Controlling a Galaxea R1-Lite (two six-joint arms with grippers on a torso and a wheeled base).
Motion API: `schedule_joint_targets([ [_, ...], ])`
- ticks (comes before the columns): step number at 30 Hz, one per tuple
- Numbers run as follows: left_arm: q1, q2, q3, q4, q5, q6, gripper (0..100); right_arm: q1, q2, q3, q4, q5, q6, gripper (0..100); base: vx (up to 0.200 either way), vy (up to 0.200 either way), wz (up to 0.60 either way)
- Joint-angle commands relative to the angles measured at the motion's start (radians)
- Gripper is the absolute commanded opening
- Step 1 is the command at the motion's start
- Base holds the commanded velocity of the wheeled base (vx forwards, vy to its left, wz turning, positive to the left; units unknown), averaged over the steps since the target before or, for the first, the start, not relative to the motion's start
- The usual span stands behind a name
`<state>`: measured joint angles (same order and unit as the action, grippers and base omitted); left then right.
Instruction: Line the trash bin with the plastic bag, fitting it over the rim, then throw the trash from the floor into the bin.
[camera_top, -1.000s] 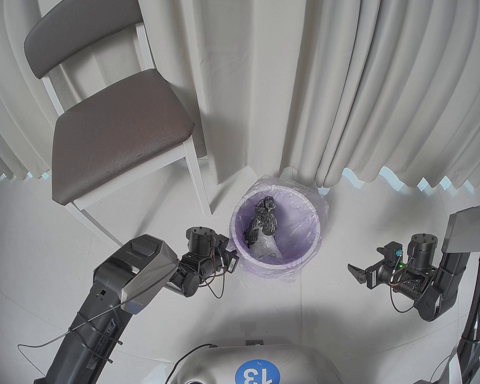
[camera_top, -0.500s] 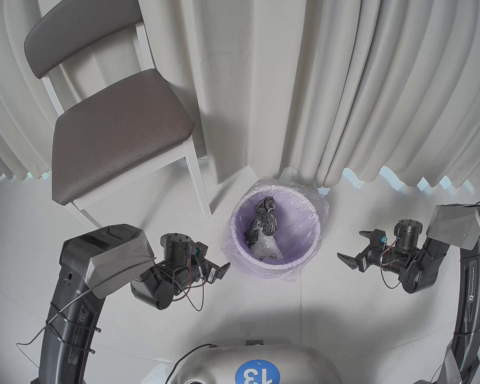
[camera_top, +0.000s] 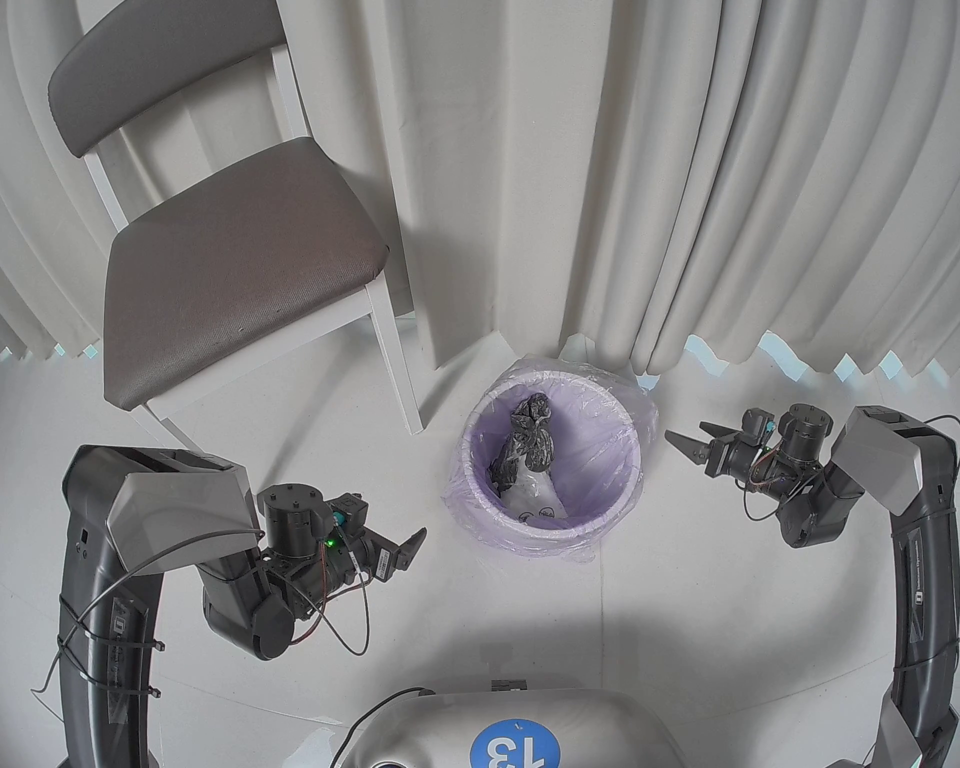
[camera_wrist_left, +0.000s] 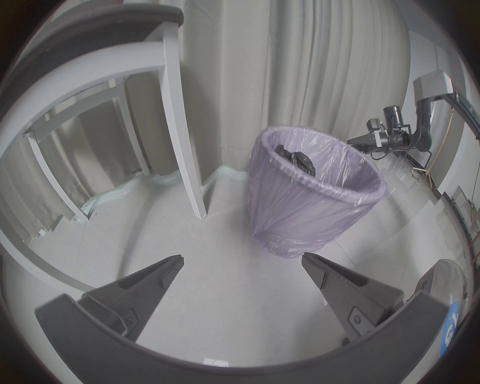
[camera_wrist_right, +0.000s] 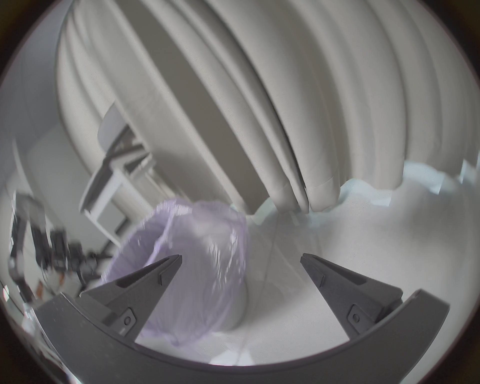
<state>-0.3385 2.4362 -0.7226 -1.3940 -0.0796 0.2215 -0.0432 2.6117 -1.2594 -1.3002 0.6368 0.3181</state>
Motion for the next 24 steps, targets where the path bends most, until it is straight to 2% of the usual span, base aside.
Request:
schedule_joint_targets([
  [1,0.009,-0.035,0.058,-0.083,0.001,-0.014,100,-0.001,0.122,-0.195,-0.070,0.024,0.219,100,0.000,0.000,0.00],
  [3,0.007,-0.040,0.058,-0.086,0.001,-0.016,100,0.008,0.154,-0.235,-0.076,0.024,0.292,100,0.000,0.000,0.00],
  [9,0.007,-0.040,0.054,-0.125,0.001,-0.017,100,0.022,0.200,-0.302,-0.070,0.024,0.427,100,0.000,0.000,0.00],
  [24,0.010,-0.049,0.075,-0.174,0.017,-0.031,100,0.083,0.189,-0.221,-0.137,0.026,0.454,100,0.000,0.000,0.00],
])
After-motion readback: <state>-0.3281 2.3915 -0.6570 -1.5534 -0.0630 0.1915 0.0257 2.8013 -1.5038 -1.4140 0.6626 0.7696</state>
